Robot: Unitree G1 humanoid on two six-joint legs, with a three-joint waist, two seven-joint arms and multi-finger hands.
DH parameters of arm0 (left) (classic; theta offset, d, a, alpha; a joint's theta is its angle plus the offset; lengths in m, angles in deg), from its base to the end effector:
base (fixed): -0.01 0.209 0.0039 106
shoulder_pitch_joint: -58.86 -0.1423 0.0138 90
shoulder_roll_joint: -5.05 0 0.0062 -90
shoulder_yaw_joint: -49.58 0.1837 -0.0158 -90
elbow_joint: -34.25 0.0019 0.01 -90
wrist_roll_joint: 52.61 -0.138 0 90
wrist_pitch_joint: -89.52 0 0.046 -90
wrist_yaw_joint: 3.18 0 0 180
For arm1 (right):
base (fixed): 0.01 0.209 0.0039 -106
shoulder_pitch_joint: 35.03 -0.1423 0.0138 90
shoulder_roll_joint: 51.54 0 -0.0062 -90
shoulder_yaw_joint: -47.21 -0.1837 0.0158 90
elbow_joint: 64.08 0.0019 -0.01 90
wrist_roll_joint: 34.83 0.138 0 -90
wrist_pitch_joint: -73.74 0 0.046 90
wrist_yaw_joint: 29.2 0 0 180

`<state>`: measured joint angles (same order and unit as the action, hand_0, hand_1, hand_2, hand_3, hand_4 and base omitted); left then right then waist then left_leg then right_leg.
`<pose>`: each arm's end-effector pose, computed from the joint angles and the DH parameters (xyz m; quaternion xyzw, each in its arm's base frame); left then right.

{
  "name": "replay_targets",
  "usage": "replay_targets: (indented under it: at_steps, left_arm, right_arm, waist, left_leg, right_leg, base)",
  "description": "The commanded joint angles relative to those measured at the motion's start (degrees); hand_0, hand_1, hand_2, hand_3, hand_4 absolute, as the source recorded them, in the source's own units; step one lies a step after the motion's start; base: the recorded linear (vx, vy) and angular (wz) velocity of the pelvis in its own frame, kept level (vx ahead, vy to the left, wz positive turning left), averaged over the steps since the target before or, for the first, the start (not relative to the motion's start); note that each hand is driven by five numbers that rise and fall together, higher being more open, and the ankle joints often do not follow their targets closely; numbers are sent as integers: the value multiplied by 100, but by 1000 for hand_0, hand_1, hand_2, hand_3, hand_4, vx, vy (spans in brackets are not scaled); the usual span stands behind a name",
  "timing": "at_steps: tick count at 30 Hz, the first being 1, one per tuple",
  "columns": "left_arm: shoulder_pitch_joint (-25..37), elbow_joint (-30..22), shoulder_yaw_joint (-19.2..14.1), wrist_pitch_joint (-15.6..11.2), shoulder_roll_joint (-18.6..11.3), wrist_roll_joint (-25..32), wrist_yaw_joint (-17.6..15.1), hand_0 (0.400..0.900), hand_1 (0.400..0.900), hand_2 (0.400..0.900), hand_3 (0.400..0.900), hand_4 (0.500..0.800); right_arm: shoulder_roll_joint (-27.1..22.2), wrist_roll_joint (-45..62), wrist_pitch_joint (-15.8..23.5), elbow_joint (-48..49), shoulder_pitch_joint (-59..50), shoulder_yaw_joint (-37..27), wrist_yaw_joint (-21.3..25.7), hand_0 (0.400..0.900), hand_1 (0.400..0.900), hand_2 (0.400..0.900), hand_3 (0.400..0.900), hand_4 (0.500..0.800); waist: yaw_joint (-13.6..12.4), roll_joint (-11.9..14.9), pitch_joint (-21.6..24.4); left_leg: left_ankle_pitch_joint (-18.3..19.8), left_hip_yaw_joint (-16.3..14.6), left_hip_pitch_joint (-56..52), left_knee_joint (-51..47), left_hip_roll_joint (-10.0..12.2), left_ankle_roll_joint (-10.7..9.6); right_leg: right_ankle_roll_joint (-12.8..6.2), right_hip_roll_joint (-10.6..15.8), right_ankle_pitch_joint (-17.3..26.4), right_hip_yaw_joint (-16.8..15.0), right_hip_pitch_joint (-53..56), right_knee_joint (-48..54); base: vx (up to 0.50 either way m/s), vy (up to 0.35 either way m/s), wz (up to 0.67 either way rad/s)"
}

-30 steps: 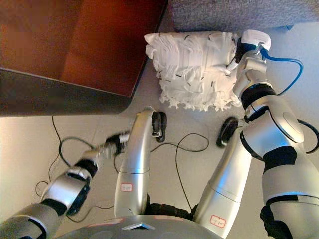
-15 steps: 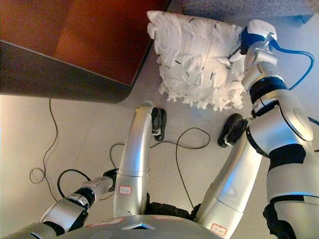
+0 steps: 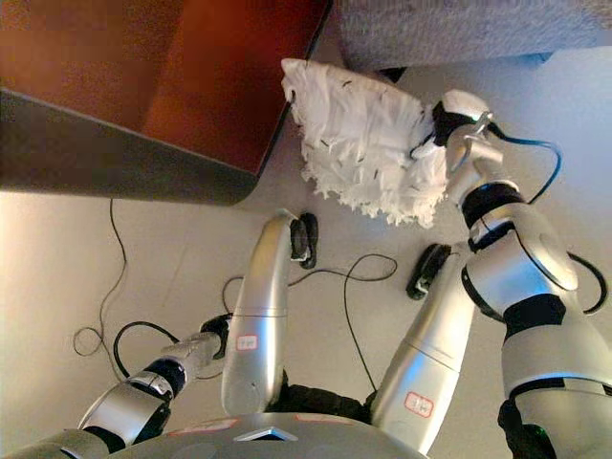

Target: Pick up the pillow and put it on the sofa.

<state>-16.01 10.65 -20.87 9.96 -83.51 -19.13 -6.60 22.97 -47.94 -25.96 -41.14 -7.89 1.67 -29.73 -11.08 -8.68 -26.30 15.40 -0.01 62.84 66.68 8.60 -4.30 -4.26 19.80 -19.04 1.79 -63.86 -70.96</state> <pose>0.1670 0.2019 -0.0876 -0.0239 0.5231 0.0754 0.8486 0.3585 -0.2246 0.1467 -0.6105 0.1547 -0.0046 0.7767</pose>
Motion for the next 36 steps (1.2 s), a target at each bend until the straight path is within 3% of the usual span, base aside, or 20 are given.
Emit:
replay_targets:
  at_steps: [1, 6, 9, 10, 14, 24, 31, 36]
  left_arm:
    - [-153, 219, -77, 15, -234, -424, -327, 900, 900, 900, 900, 800]
    - [-240, 147, -219, -237, -361, -785, -347, 900, 900, 900, 900, 800]
    - [-193, 85, -207, -260, -452, -997, -431, 900, 900, 900, 900, 800]
    - [-152, 66, -205, -268, -476, -1012, -454, 900, 900, 900, 900, 800]
    - [18, -52, -242, -262, -603, -1060, -762, 900, 900, 900, 900, 800]
    - [21, -126, -649, 590, -788, -1268, -1192, 900, 900, 900, 900, 800]
    - [-206, 128, -1016, 857, -735, -1466, -880, 900, 900, 900, 900, 800]
    - [-255, 313, -1133, 922, -683, -1494, -720, 900, 900, 900, 900, 800]
  right_arm:
    - [-287, -53, 238, 811, -141, -425, 138, 400, 400, 400, 400, 500]
    - [-437, -22, 273, 1299, 493, -595, -127, 400, 400, 400, 400, 500]
    - [-505, -14, 308, 1566, 809, -656, -219, 400, 400, 400, 400, 500]
    - [-529, -24, 318, 1644, 856, -674, -267, 400, 400, 400, 400, 500]
    - [-612, -67, 293, 2167, 1045, -705, -450, 400, 400, 400, 400, 500]
    - [-975, -154, 478, 3260, 1114, -765, -745, 400, 400, 400, 400, 500]
    - [-1310, 10, 661, 3951, 1188, -1169, -904, 400, 400, 400, 400, 500]
    - [-1593, 512, 624, 3995, 739, -1262, -746, 400, 400, 400, 400, 500]
  waist:
    - [-11, 197, 126]
    - [-54, 435, 425]
    - [-50, 545, 597]
    - [-35, 576, 660]
    - [28, 709, 879]
    - [276, 823, 1524]
    - [371, 897, 2070]
    - [372, 981, 2353]
  left_leg:
    - [-445, -4, -1494, -1584, 56, 37]
    - [-694, -154, -2799, -2721, -48, 1]
    - [-807, -184, -3464, -3248, -52, -9]
    - [-1015, -208, -3581, -3494, -54, 19]
    - [-1241, -220, -4315, -4200, -44, -5]
    - [-1740, -462, -5775, -5795, 54, -184]
    - [-1878, -603, -6368, -6451, 147, -233]
    - [-2040, -709, -6738, -7034, 203, -312]
  right_leg:
    - [-27, 245, 768, 17, 1166, 1250]
    - [-160, 415, 1026, 482, 2525, 2311]
    - [-211, 483, 1173, 709, 3251, 2867]
    - [-163, 482, 1366, 813, 3407, 3149]
    - [-296, 441, 1621, 1048, 4203, 3969]
    - [-479, -71, 1983, 1350, 5864, 5829]
    - [-558, -225, 2114, 1406, 6464, 6420]
    - [-623, -338, 2248, 1493, 6849, 6879]
  base:
    - [159, -57, -2]
    - [206, -71, 2]
    - [153, -66, 3]
    - [96, -54, -1]
    - [118, -59, -6]
    - [148, -22, -12]
    - [193, -18, -9]
    - [137, -37, -5]
